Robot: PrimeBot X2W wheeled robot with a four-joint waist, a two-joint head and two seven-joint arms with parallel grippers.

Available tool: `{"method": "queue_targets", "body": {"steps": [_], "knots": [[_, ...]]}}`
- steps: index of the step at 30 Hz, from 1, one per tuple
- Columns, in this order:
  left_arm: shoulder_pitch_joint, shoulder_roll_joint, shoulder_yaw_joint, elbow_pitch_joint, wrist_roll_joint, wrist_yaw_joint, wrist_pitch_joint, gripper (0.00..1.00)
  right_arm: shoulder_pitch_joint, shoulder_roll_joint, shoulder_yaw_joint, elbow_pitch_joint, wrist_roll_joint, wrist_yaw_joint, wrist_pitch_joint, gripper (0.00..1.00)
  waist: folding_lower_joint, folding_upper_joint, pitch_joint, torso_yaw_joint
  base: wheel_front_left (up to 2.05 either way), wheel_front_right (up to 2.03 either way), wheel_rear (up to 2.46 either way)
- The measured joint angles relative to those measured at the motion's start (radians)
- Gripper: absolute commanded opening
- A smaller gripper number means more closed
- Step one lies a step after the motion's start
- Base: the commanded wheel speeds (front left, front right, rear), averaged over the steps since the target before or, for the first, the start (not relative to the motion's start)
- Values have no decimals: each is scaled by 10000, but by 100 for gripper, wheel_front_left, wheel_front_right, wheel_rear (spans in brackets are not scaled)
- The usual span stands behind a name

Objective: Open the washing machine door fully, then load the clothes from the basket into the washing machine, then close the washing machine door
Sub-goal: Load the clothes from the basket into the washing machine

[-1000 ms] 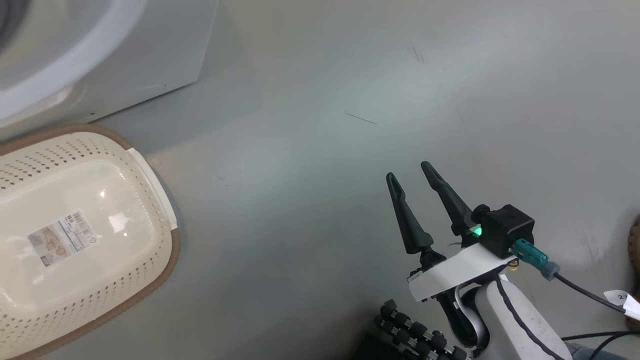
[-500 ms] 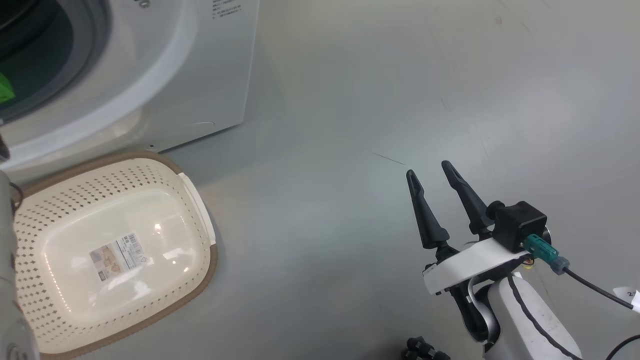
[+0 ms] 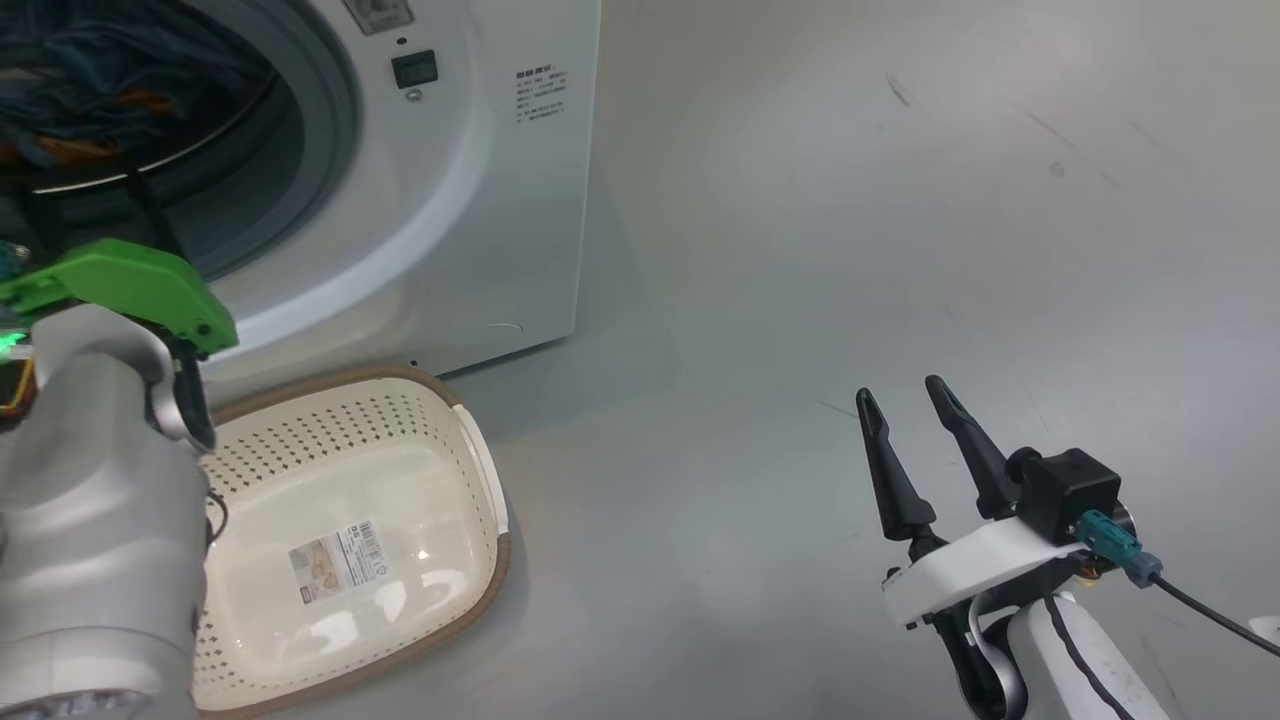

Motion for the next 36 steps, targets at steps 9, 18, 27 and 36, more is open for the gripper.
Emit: {"method": "queue_targets", "body": {"steps": [9,18,27,36], "knots": [[1110,-610,-290,15,-73,-504,-86,100,406,-6,-307,46,-84,67,0,100,0,0,-783,547,0,0,0],[2622,-869,-612,-548,-161,-1143,-86,100,940,-8,-802,40,-428,169,0,100,0,0,-1654,1191,0,0,0],[3666,-882,-976,-1822,-174,-1298,-88,100,1156,-4,-1085,-35,-614,217,0,100,-1,0,-2068,1988,0,0,0],[4986,-863,-1294,-3081,-817,-1459,-88,100,1341,-2,-989,-56,-640,305,0,100,0,0,-2466,2515,0,0,0]]}}
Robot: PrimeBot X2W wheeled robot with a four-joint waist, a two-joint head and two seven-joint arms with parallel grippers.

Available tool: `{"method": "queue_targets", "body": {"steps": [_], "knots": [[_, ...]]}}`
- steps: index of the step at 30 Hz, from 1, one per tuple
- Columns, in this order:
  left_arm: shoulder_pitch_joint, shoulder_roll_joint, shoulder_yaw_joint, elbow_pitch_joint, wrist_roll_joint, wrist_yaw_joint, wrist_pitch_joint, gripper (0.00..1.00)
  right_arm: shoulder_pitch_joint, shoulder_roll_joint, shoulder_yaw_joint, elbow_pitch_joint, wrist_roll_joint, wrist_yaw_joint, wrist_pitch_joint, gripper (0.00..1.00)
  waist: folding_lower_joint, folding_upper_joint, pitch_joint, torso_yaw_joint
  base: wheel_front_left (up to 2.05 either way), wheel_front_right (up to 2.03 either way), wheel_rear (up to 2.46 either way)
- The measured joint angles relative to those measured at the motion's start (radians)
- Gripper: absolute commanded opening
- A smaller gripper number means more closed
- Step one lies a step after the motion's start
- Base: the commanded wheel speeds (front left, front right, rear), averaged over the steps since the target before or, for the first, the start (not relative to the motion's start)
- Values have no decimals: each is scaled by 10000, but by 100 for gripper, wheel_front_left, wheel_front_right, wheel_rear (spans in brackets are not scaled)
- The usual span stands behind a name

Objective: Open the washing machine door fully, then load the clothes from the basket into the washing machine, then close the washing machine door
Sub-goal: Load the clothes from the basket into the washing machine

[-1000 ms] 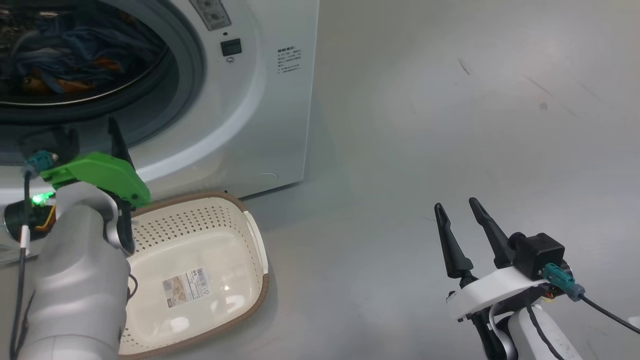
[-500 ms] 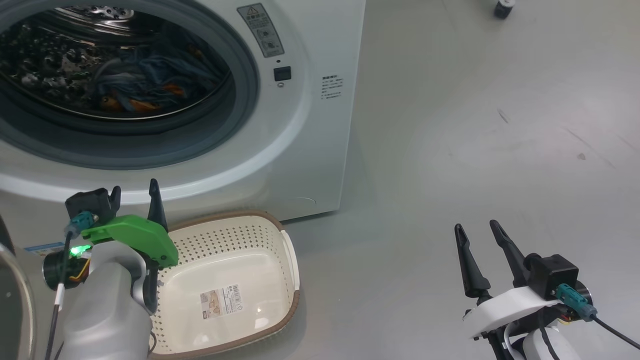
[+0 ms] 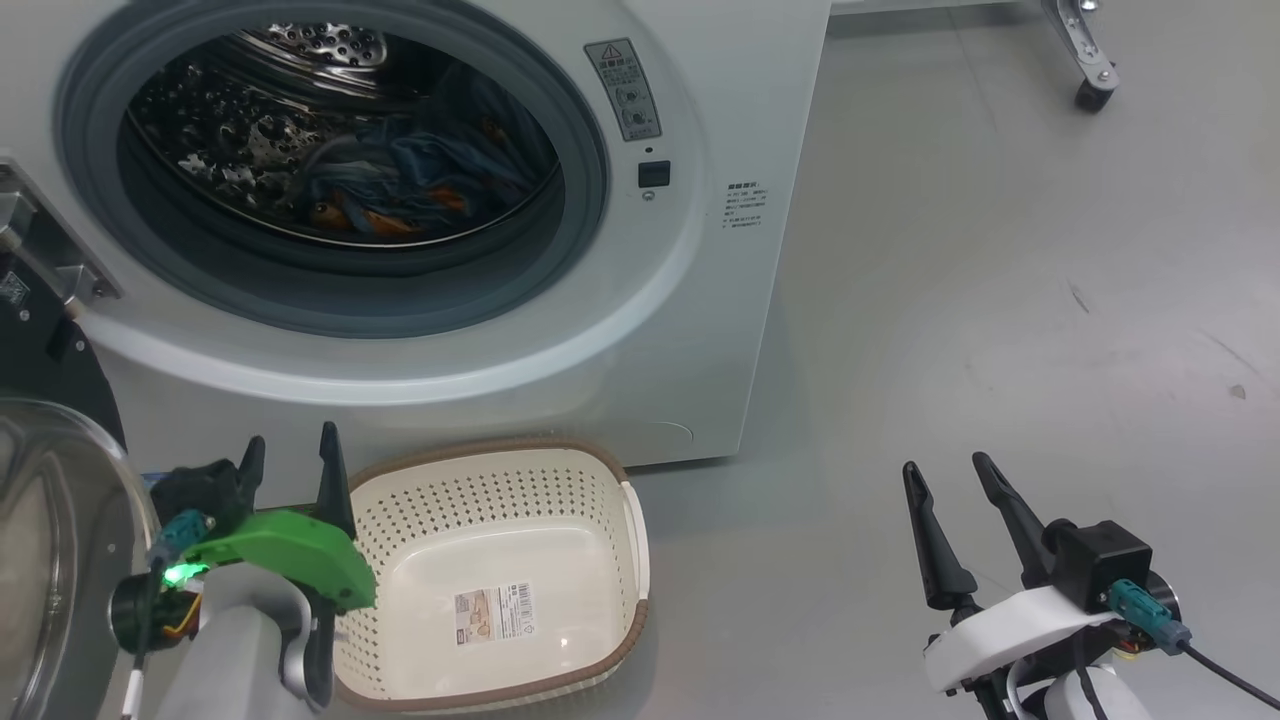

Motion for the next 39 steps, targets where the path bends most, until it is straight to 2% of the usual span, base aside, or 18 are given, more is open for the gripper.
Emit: {"method": "queue_targets", "body": {"steps": [11,25,39], "knots": [[1596,13,-451,-1684,-192,15,0,100,406,-2,-109,42,-31,77,0,100,0,0,-530,90,0,0,0],[3431,75,-405,-3764,-48,397,0,100,734,4,-334,25,-205,88,0,100,0,0,-1010,170,0,0,0],[4445,132,-385,-4999,-15,738,0,100,809,4,-332,-29,-205,169,0,100,1,0,-1058,171,0,0,0]]}}
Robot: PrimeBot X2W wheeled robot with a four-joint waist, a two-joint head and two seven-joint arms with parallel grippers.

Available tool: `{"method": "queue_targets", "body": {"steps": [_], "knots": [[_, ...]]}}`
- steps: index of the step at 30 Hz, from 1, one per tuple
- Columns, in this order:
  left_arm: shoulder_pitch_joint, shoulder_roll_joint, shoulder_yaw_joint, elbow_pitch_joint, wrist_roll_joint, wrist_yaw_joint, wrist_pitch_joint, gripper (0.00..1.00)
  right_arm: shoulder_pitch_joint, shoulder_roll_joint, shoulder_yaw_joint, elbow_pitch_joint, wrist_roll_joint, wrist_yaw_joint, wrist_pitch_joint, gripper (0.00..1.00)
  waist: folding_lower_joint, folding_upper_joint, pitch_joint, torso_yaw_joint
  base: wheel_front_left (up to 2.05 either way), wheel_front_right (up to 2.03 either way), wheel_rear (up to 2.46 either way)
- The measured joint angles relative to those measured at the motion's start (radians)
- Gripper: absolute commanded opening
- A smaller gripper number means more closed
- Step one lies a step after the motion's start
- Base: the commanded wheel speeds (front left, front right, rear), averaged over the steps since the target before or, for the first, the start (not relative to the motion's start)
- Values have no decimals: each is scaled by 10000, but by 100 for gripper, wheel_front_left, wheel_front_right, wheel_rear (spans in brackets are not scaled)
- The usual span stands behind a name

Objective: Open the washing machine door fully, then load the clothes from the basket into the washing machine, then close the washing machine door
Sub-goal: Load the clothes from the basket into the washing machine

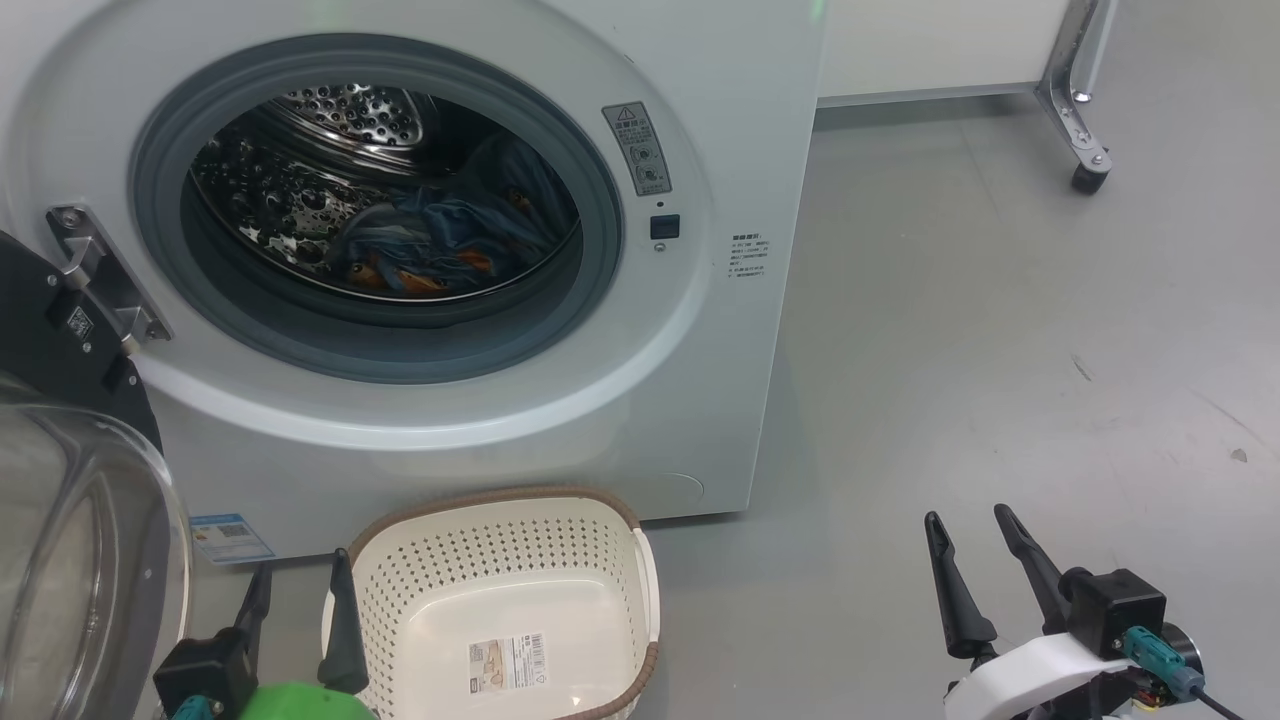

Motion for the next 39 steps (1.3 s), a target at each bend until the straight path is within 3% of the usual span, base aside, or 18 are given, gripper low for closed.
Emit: {"method": "queue_targets", "body": {"steps": [39], "knots": [[895,50,-282,-1302,-13,537,0,100,166,2,40,21,-73,2,0,100,0,0,91,10,0,0,0]]}}
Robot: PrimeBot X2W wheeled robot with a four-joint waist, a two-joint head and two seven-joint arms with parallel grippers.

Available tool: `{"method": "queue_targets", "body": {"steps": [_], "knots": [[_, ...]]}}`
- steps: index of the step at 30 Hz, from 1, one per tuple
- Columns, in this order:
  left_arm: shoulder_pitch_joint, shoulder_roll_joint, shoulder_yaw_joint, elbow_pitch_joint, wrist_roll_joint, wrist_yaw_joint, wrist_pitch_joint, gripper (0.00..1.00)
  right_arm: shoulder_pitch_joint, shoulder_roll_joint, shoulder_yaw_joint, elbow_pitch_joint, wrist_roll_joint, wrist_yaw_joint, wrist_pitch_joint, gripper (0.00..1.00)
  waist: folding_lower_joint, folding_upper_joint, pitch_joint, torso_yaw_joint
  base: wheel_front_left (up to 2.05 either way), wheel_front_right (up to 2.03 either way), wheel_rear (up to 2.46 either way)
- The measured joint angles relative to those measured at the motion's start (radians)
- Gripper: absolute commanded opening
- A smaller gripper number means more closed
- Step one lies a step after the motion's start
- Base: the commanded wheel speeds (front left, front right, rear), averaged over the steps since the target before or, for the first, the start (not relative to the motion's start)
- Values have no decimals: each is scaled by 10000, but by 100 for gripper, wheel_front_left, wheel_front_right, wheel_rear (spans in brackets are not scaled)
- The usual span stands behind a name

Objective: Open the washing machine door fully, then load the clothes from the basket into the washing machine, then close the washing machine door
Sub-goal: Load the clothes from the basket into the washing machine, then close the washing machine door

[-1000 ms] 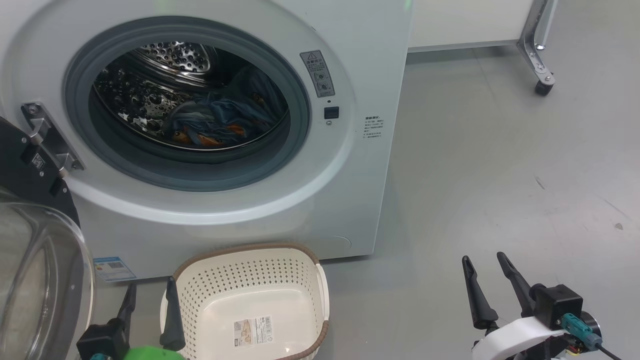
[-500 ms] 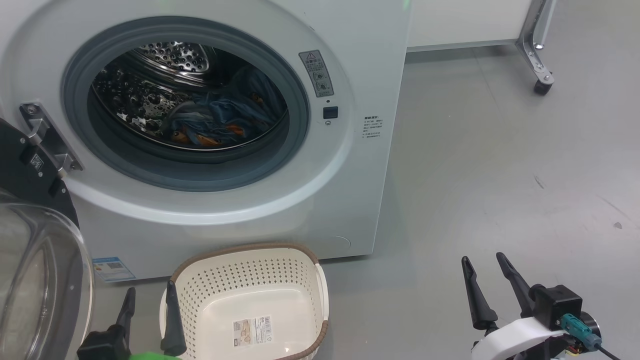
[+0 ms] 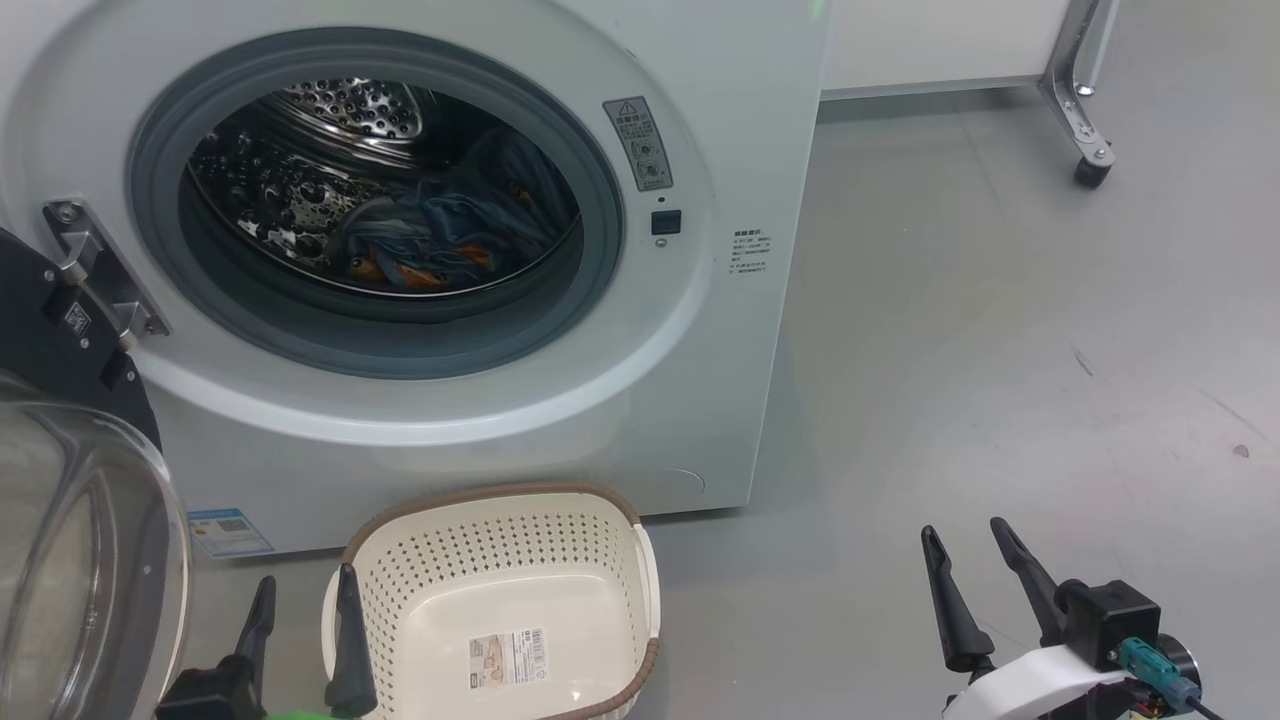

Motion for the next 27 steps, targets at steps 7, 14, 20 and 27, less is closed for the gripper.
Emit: {"method": "queue_targets", "body": {"steps": [7,14,20,27], "knots": [[16,2,-4,-79,0,44,0,100,3,0,-8,105,-42,0,0,100,0,0,34,22,0,0,0],[24,4,0,-155,0,132,0,100,3,0,-6,121,-75,0,0,100,0,0,83,20,0,1,-1],[36,4,6,-155,27,171,0,100,3,0,-6,128,-75,0,0,100,0,0,129,8,-17,19,-2],[49,8,4,-155,65,232,0,100,1,0,4,138,-73,0,0,100,1,0,155,13,-45,45,0]]}}
